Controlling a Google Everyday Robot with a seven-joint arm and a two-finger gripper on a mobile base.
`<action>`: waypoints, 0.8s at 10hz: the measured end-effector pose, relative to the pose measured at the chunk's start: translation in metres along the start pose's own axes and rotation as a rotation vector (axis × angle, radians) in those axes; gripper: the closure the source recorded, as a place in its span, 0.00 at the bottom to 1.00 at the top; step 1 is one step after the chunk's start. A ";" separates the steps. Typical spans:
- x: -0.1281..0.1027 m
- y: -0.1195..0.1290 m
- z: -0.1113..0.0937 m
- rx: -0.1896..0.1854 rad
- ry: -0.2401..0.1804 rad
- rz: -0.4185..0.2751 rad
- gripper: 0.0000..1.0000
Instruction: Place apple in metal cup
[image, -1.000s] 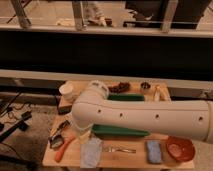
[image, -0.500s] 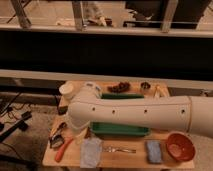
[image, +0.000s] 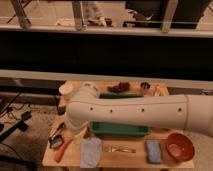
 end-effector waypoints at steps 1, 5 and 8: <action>-0.004 -0.004 0.008 -0.013 0.005 -0.002 0.20; -0.009 -0.013 0.031 -0.044 0.016 0.004 0.20; 0.006 -0.008 0.049 -0.058 0.009 0.071 0.20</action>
